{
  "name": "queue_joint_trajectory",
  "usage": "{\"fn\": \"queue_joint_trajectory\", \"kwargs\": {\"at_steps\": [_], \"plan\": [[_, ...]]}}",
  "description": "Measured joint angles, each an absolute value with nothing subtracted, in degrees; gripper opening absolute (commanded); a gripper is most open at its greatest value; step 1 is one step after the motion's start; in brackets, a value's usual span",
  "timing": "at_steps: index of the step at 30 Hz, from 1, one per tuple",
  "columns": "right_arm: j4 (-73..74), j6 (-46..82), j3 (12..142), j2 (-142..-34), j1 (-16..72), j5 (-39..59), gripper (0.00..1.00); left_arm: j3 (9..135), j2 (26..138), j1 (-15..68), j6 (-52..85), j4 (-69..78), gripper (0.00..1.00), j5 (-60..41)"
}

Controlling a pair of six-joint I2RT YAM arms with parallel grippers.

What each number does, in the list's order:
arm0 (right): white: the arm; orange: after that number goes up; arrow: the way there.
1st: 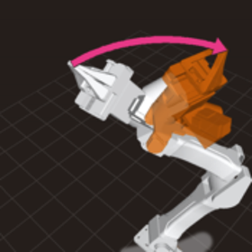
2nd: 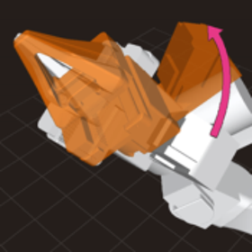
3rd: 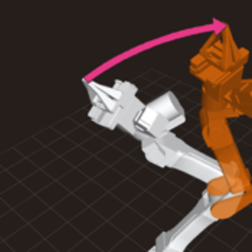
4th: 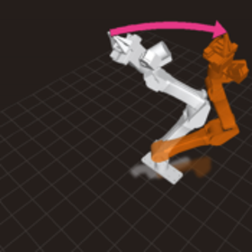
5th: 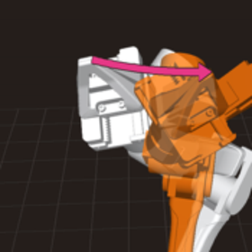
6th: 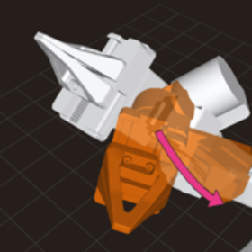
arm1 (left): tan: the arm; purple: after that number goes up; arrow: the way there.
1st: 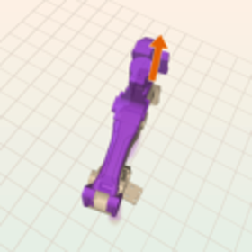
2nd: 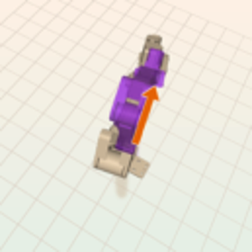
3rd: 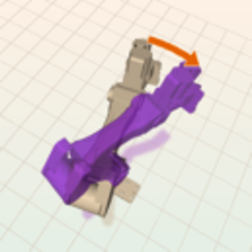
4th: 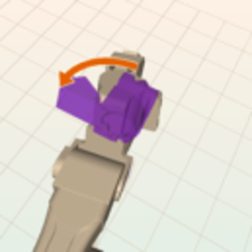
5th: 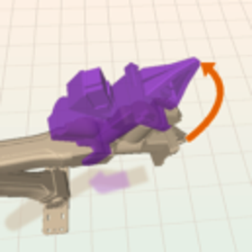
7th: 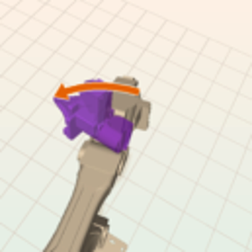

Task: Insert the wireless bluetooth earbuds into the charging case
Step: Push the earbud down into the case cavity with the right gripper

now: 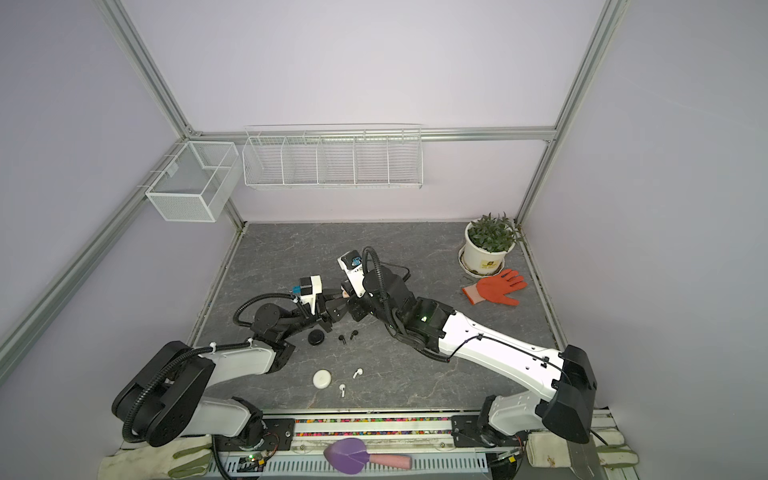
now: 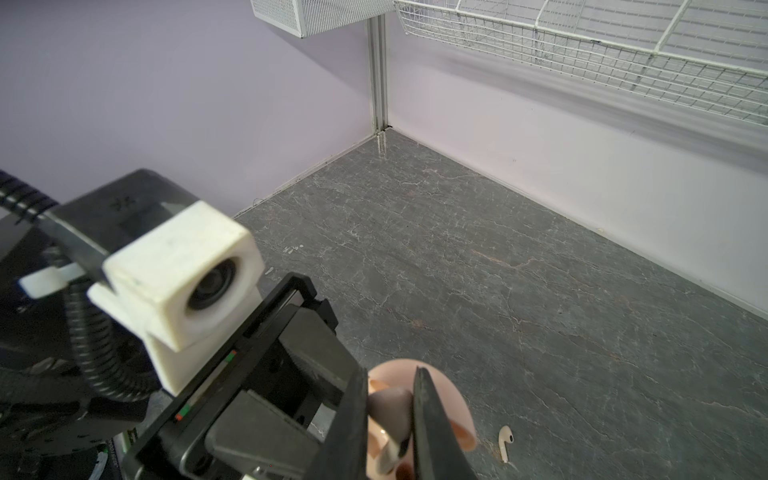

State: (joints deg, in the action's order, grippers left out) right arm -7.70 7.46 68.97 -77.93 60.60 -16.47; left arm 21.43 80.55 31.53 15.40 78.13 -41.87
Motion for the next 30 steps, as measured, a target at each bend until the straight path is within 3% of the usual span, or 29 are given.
{"fn": "queue_joint_trajectory", "kwargs": {"at_steps": [30], "plan": [[-7.46,5.96,68.62,-78.24,61.23,-17.61,0.10,21.32,80.55,31.53,15.38,78.08,0.00,-41.85]]}}
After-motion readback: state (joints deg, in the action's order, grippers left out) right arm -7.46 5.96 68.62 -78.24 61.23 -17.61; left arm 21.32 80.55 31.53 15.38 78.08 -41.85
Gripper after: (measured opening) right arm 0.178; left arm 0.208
